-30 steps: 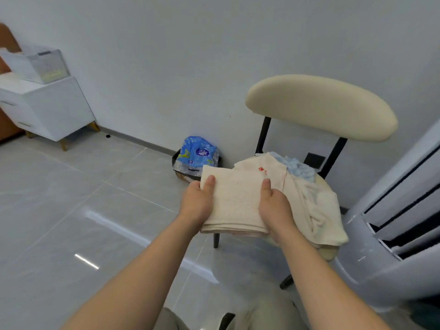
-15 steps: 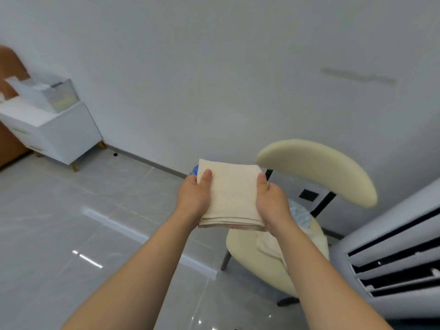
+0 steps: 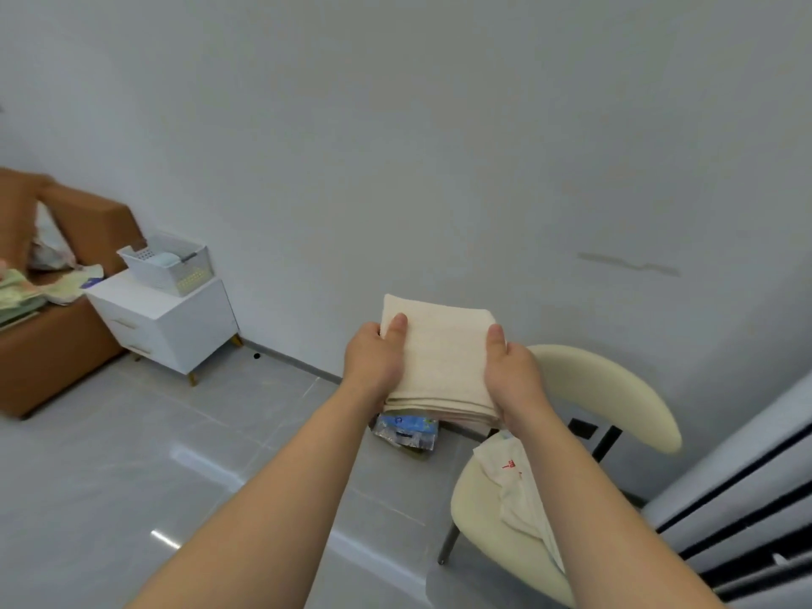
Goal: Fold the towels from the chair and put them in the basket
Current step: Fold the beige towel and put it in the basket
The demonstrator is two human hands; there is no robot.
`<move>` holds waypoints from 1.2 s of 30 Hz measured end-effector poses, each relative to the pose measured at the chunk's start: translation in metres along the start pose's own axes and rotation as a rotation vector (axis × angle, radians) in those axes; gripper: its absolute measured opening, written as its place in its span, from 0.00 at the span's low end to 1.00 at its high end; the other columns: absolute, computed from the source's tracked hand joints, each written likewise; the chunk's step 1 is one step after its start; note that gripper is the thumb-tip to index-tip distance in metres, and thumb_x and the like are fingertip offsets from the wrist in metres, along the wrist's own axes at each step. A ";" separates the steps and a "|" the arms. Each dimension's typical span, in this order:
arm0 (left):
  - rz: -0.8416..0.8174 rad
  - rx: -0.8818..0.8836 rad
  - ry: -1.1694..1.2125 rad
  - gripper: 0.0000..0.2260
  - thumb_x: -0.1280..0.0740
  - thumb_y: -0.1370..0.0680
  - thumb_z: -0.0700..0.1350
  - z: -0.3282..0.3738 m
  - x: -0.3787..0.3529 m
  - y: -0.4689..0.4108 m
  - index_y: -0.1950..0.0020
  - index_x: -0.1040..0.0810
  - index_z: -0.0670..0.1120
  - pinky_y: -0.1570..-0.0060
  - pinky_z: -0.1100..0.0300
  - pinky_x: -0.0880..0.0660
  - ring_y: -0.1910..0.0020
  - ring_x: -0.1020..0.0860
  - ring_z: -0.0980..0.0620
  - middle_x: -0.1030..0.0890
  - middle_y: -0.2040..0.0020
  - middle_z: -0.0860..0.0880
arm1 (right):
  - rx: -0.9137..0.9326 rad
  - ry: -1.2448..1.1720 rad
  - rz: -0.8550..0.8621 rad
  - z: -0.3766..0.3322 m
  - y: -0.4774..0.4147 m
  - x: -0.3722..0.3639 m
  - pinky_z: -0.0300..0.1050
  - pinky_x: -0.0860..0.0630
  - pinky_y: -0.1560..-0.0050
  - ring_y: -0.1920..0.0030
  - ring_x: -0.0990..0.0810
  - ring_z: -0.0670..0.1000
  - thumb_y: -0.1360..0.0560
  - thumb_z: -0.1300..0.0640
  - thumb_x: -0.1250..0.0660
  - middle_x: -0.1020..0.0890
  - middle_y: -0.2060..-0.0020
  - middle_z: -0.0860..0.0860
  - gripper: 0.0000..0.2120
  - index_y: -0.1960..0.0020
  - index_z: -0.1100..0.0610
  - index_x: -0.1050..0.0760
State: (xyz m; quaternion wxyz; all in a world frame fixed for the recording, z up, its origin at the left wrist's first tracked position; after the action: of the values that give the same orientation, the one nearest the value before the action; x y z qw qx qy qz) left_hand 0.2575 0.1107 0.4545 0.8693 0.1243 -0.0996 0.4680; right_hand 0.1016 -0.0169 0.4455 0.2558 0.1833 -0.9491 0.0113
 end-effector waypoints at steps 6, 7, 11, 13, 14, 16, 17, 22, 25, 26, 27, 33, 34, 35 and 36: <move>0.028 0.019 0.015 0.20 0.40 0.19 0.61 -0.016 0.034 -0.024 0.52 0.24 0.44 0.58 0.53 0.25 0.58 0.23 0.48 0.20 0.55 0.48 | 0.020 0.002 -0.045 -0.018 -0.001 -0.041 0.44 0.33 0.63 0.59 0.25 0.48 0.16 0.38 0.51 0.21 0.57 0.52 0.28 0.49 0.61 0.24; 0.031 0.017 0.014 0.20 0.40 0.19 0.61 -0.019 0.039 -0.032 0.53 0.25 0.44 0.60 0.54 0.26 0.59 0.23 0.49 0.21 0.56 0.48 | 0.022 0.005 -0.052 -0.021 -0.004 -0.050 0.42 0.33 0.65 0.60 0.26 0.46 0.16 0.39 0.51 0.21 0.57 0.52 0.28 0.49 0.61 0.24; 0.053 0.041 0.014 0.20 0.40 0.19 0.62 -0.034 0.064 -0.072 0.54 0.26 0.44 0.60 0.54 0.27 0.60 0.24 0.48 0.22 0.56 0.48 | 0.020 0.023 -0.071 -0.034 -0.023 -0.094 0.40 0.35 0.67 0.61 0.27 0.45 0.16 0.39 0.50 0.23 0.60 0.50 0.28 0.49 0.62 0.24; 0.062 0.063 0.015 0.21 0.40 0.20 0.62 -0.042 0.079 -0.097 0.54 0.26 0.44 0.59 0.54 0.26 0.59 0.24 0.48 0.22 0.56 0.48 | 0.029 0.035 -0.085 -0.045 -0.036 -0.121 0.41 0.35 0.67 0.61 0.27 0.46 0.16 0.39 0.50 0.23 0.60 0.51 0.29 0.49 0.62 0.24; 0.064 0.069 0.019 0.21 0.40 0.20 0.62 -0.047 0.086 -0.112 0.53 0.26 0.44 0.58 0.53 0.26 0.59 0.24 0.48 0.22 0.56 0.48 | 0.031 0.032 -0.098 -0.050 -0.044 -0.137 0.42 0.35 0.66 0.61 0.26 0.48 0.16 0.39 0.50 0.22 0.59 0.52 0.29 0.49 0.63 0.24; 0.078 0.077 0.012 0.21 0.40 0.20 0.62 -0.054 0.104 -0.143 0.53 0.25 0.43 0.58 0.53 0.26 0.58 0.24 0.47 0.21 0.56 0.47 | 0.047 0.033 -0.118 -0.063 -0.062 -0.172 0.45 0.33 0.61 0.57 0.24 0.54 0.16 0.39 0.50 0.20 0.55 0.56 0.30 0.49 0.64 0.23; 0.086 0.083 0.000 0.21 0.40 0.20 0.62 -0.056 0.114 -0.159 0.52 0.25 0.43 0.58 0.53 0.26 0.58 0.23 0.47 0.21 0.55 0.47 | 0.049 0.041 -0.130 -0.071 -0.070 -0.188 0.45 0.33 0.58 0.55 0.23 0.55 0.16 0.39 0.50 0.19 0.53 0.57 0.30 0.48 0.64 0.23; 0.125 0.094 -0.046 0.21 0.40 0.19 0.61 -0.048 0.171 -0.225 0.53 0.27 0.43 0.64 0.55 0.29 0.61 0.25 0.49 0.23 0.57 0.48 | 0.041 0.003 -0.181 -0.119 -0.102 -0.262 0.44 0.35 0.65 0.60 0.26 0.51 0.16 0.40 0.50 0.23 0.59 0.52 0.28 0.50 0.63 0.24; 0.186 0.099 -0.073 0.22 0.40 0.19 0.62 -0.044 0.216 -0.271 0.50 0.25 0.42 0.56 0.50 0.25 0.56 0.22 0.46 0.21 0.54 0.46 | 0.066 -0.009 -0.224 -0.161 -0.121 -0.315 0.45 0.35 0.60 0.57 0.26 0.54 0.16 0.40 0.50 0.23 0.59 0.53 0.28 0.50 0.62 0.24; 0.202 0.105 -0.081 0.22 0.40 0.20 0.62 -0.046 0.232 -0.286 0.50 0.25 0.42 0.53 0.49 0.24 0.54 0.21 0.45 0.20 0.53 0.46 | 0.074 -0.007 -0.233 -0.175 -0.125 -0.333 0.45 0.35 0.58 0.56 0.26 0.55 0.16 0.40 0.50 0.22 0.57 0.54 0.28 0.51 0.63 0.24; 0.212 0.112 -0.080 0.22 0.40 0.20 0.62 -0.048 0.247 -0.300 0.51 0.25 0.43 0.51 0.48 0.24 0.54 0.21 0.44 0.20 0.53 0.45 | 0.082 -0.003 -0.243 -0.186 -0.129 -0.351 0.45 0.34 0.57 0.55 0.25 0.56 0.16 0.40 0.50 0.21 0.55 0.55 0.28 0.50 0.63 0.24; 0.223 0.122 -0.077 0.21 0.40 0.20 0.63 -0.080 0.339 -0.386 0.52 0.25 0.44 0.49 0.48 0.23 0.54 0.21 0.45 0.20 0.54 0.47 | 0.091 0.029 -0.252 -0.240 -0.145 -0.471 0.50 0.27 0.48 0.46 0.21 0.62 0.17 0.39 0.50 0.18 0.47 0.62 0.32 0.46 0.65 0.22; 0.215 0.118 -0.072 0.21 0.40 0.20 0.63 -0.086 0.354 -0.403 0.51 0.25 0.44 0.48 0.47 0.22 0.53 0.21 0.45 0.20 0.53 0.47 | 0.086 0.029 -0.247 -0.249 -0.147 -0.492 0.50 0.26 0.47 0.46 0.21 0.62 0.17 0.38 0.51 0.18 0.48 0.61 0.32 0.46 0.65 0.23; 0.207 0.111 -0.069 0.21 0.41 0.20 0.63 -0.092 0.371 -0.420 0.49 0.24 0.44 0.47 0.47 0.22 0.52 0.21 0.45 0.20 0.52 0.47 | 0.081 0.029 -0.244 -0.259 -0.148 -0.513 0.50 0.26 0.48 0.47 0.21 0.62 0.17 0.38 0.51 0.19 0.48 0.60 0.31 0.47 0.64 0.23; 0.200 0.100 -0.067 0.21 0.41 0.19 0.62 -0.098 0.388 -0.436 0.48 0.24 0.44 0.47 0.48 0.23 0.51 0.21 0.46 0.20 0.52 0.47 | 0.086 0.030 -0.238 -0.270 -0.150 -0.534 0.49 0.27 0.49 0.48 0.22 0.61 0.17 0.38 0.51 0.19 0.49 0.59 0.31 0.47 0.64 0.23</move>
State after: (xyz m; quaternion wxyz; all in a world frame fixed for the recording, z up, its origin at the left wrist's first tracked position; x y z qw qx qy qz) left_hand 0.8385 0.2157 0.4205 0.8073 0.1723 -0.1170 0.5522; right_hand 0.7132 0.0569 0.4080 0.2613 0.3053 -0.9154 0.0241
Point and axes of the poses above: each hand's wrist, its own y-axis away from the middle knuckle, its own x-axis out of the back of the hand, z = x × y, the point moved 3 cm from there along -y, towards the middle knuckle
